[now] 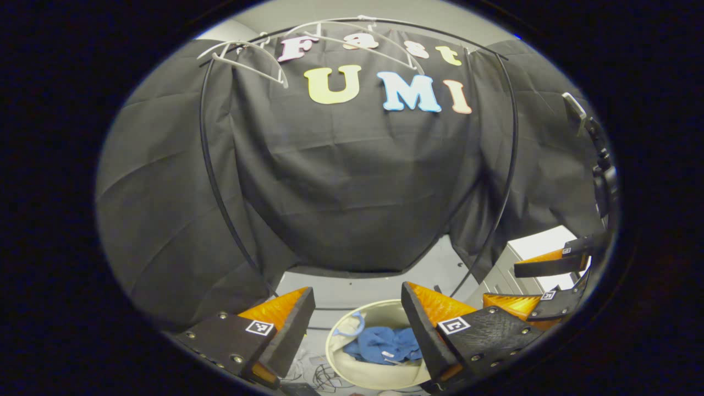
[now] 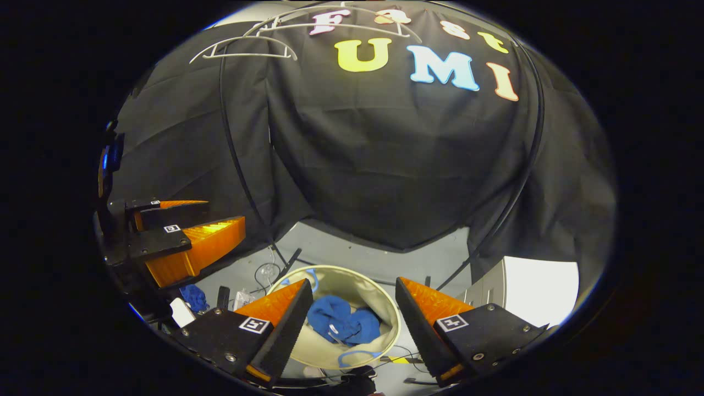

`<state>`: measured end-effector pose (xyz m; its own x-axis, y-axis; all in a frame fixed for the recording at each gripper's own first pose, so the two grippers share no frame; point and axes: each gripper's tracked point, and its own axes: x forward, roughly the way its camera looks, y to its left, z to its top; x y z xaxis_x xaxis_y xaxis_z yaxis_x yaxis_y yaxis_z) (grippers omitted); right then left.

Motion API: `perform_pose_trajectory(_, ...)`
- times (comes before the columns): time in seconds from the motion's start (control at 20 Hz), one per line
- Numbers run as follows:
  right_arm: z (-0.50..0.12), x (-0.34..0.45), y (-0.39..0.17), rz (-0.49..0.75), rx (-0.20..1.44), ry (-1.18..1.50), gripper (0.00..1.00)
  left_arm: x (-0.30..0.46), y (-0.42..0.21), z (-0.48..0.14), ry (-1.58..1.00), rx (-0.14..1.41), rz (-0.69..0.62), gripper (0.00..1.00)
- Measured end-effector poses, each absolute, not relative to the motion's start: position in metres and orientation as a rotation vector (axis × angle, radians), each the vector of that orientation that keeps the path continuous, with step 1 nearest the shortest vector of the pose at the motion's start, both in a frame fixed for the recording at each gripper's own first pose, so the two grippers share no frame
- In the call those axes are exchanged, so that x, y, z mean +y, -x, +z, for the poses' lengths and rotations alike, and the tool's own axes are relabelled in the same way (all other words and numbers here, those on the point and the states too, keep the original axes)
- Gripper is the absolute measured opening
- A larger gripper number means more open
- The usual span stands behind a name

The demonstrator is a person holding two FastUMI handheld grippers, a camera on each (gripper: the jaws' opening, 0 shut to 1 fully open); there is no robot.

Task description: Grasp the clothes on the hanger with both hands and then place them into the laundry hamper below.

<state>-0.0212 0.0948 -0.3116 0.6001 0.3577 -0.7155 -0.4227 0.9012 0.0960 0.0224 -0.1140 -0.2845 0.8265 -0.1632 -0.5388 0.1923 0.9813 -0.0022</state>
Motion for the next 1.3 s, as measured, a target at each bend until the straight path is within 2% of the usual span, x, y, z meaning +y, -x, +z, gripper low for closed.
perform_pose_trajectory(0.15, -0.27, 0.099, 0.012, 0.429, 0.685, 0.084, 0.94, -0.101, -0.034, -0.232, -0.052, 0.466, -0.17, 0.92)
perform_pose_trajectory(0.2, -0.253, 0.099, 0.004, 0.422, 0.639, 0.077, 0.94, -0.096, -0.038, -0.212, -0.051, 0.426, -0.162, 0.94)
perform_pose_trajectory(0.25, -0.238, 0.101, -0.001, 0.417, 0.6, 0.067, 0.94, -0.089, -0.044, -0.192, -0.05, 0.388, -0.148, 0.92)
perform_pose_trajectory(0.3, -0.222, 0.103, -0.006, 0.413, 0.563, 0.058, 0.92, -0.077, -0.048, -0.171, -0.043, 0.344, -0.136, 0.97)
perform_pose_trajectory(0.35, -0.207, 0.104, -0.008, 0.406, 0.527, 0.052, 0.92, -0.073, -0.051, -0.151, -0.035, 0.306, -0.126, 0.97)
perform_pose_trajectory(0.45, -0.177, 0.103, -0.027, 0.391, 0.459, 0.041, 0.94, -0.064, -0.057, -0.118, -0.019, 0.243, -0.114, 0.86)
perform_pose_trajectory(0.55, -0.151, 0.101, -0.032, 0.38, 0.395, 0.019, 0.92, -0.059, -0.056, -0.09, -0.004, 0.195, -0.107, 0.97)
perform_pose_trajectory(0.6, -0.137, 0.099, -0.033, 0.374, 0.367, 0.011, 0.94, -0.055, -0.058, -0.076, 0.001, 0.176, -0.106, 0.96)
perform_pose_trajectory(0.7, -0.113, 0.092, -0.035, 0.354, 0.308, 0.008, 0.93, -0.049, -0.049, -0.055, 0.009, 0.141, -0.103, 0.96)
perform_pose_trajectory(0.95, -0.067, 0.069, -0.029, 0.294, 0.208, -0.004, 0.92, -0.044, -0.034, -0.02, 0.016, 0.069, -0.093, 0.85)
perform_pose_trajectory(1.15, -0.036, 0.041, -0.022, 0.234, 0.131, -0.004, 0.93, -0.027, -0.022, 0.003, 0.006, 0.008, -0.067, 0.96)
perform_pose_trajectory(1.3, -0.022, 0.02, -0.02, 0.184, 0.097, 0.0, 0.92, -0.013, -0.012, 0.014, -0.002, -0.008, -0.051, 0.96)
